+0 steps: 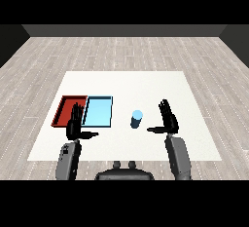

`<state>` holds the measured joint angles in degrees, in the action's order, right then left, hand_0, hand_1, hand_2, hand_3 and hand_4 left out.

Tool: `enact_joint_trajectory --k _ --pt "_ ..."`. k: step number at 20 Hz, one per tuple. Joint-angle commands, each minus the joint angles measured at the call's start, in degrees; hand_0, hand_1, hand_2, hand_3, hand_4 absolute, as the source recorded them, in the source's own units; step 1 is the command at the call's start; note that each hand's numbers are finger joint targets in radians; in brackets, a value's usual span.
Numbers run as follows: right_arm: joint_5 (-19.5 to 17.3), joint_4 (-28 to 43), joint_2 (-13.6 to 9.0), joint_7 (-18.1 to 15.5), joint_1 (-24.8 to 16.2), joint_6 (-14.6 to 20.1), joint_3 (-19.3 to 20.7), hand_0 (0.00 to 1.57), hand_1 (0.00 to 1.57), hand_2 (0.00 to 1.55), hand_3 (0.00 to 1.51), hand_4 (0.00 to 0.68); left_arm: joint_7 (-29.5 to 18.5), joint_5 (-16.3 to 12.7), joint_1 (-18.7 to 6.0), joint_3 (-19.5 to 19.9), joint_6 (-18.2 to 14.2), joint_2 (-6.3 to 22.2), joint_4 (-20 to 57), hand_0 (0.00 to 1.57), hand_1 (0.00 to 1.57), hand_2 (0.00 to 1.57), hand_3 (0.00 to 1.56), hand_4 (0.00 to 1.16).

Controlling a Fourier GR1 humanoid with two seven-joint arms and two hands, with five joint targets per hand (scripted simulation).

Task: Pick the blue can and put it in the blue box

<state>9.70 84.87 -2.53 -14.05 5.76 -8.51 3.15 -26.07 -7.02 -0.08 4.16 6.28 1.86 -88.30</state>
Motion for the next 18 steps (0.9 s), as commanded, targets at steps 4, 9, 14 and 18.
enact_joint_trajectory --k 4,9,14,18 --pt "1.86 -3.94 -0.79 1.8 1.63 -0.79 1.4 0.0 0.0 0.0 0.0 0.0 -3.15 0.48 3.45 -2.75 -1.1 -1.79 0.41 0.0 0.0 0.0 0.0 0.0" --pt "0.99 -6.76 2.44 0.55 2.57 3.79 -0.72 0.0 0.0 0.0 0.0 0.0 0.27 0.46 1.72 -2.56 -2.44 -1.44 -1.29 0.0 0.0 0.0 0.0 0.0" --pt "1.38 -13.32 1.87 -1.27 5.94 2.43 -0.13 0.0 0.0 0.0 0.0 0.0 -0.69 -3.37 -0.49 1.1 0.52 1.27 0.23 0.0 0.0 0.0 0.0 0.0" --pt "2.2 -13.83 2.51 -1.86 5.19 6.5 -4.46 0.0 0.0 0.0 0.0 0.0 -0.37 -1.05 3.52 -2.48 -0.99 -0.87 -4.98 0.0 0.0 0.0 0.0 0.0"
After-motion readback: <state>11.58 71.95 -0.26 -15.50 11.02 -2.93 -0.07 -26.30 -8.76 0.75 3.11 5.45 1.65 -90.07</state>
